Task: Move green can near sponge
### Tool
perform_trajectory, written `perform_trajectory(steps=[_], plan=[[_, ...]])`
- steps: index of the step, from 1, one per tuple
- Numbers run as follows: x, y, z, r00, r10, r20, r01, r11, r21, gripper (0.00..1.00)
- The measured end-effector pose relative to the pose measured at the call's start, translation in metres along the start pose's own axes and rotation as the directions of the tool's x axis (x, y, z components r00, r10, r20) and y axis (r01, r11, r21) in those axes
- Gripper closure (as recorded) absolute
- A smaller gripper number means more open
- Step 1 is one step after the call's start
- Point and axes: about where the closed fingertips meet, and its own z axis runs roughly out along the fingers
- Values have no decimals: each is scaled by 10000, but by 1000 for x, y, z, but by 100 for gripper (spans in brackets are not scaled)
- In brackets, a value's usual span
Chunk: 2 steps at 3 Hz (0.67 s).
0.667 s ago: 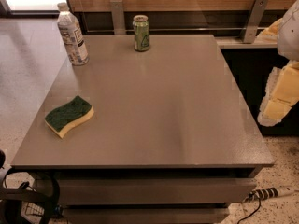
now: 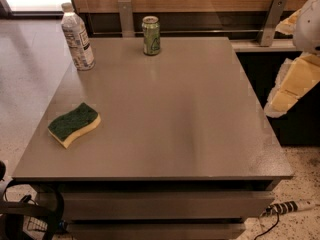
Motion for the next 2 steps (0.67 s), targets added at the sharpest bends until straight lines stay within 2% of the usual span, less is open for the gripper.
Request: perform_trajectory(steps=[1,2], plan=[[-13,-38,12,9859,962,1367,-1087,9902,872,0],[-60,-77,35,9266,1242,3549,-1797,9754,1279,0]])
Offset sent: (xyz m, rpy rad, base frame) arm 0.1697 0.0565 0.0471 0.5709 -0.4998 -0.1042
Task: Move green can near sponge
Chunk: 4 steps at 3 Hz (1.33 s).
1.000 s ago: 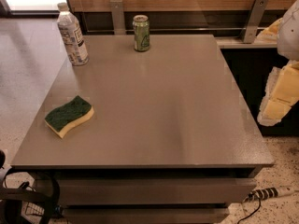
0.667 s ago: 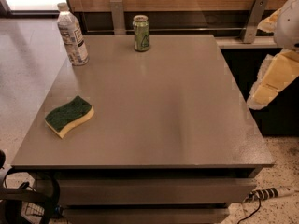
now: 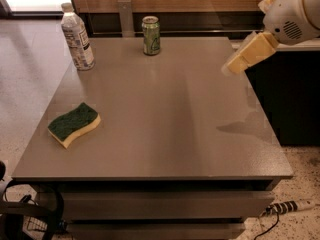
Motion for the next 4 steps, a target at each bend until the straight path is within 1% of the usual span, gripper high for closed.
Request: perform_trajectory(steps=[1,2,3,4], plan=[[-43,-25,26,9836,73,1804,-169,9985,518,0],[-84,-35,58,9432,143,3318,-278,9990,360,0],[-84,-35,58,9432,143,3318,-278,9990,360,0],[-80,-64,87,9067,718,4155,-939,9950,329,0]])
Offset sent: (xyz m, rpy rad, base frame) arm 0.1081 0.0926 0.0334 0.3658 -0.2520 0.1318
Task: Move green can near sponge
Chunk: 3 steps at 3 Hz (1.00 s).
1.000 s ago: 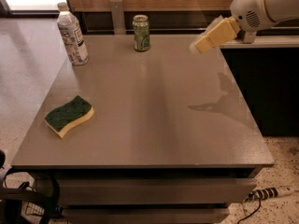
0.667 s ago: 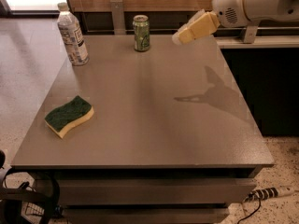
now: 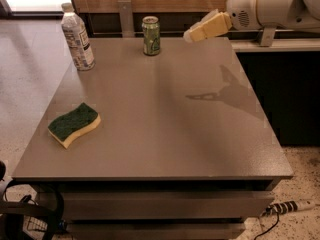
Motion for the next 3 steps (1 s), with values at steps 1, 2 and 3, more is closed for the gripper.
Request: perform_trajectory(steps=[1,2,3], plan=[[15,-28,30,9954,582,760,-595,9981,154,0],[26,-52,65,9879,989,1194,-1017,9947,173,0],[31,-66,115,9828,1322,1292,-1298,9912,-275,0]])
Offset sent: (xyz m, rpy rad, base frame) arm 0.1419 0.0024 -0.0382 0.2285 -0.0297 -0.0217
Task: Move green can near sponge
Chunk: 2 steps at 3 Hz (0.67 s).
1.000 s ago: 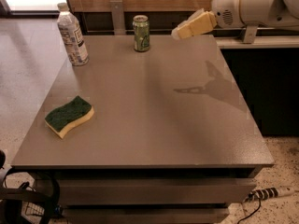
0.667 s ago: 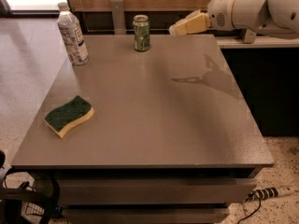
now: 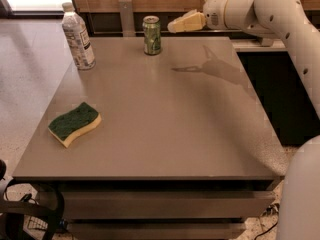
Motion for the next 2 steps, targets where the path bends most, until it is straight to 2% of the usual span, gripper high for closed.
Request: perform_trajectory(steps=[1,2], plan=[[6,0,36,9996,279,72,-275,9983,-521,0],[12,7,66,9962,811,308,-781,9931,-877,0]])
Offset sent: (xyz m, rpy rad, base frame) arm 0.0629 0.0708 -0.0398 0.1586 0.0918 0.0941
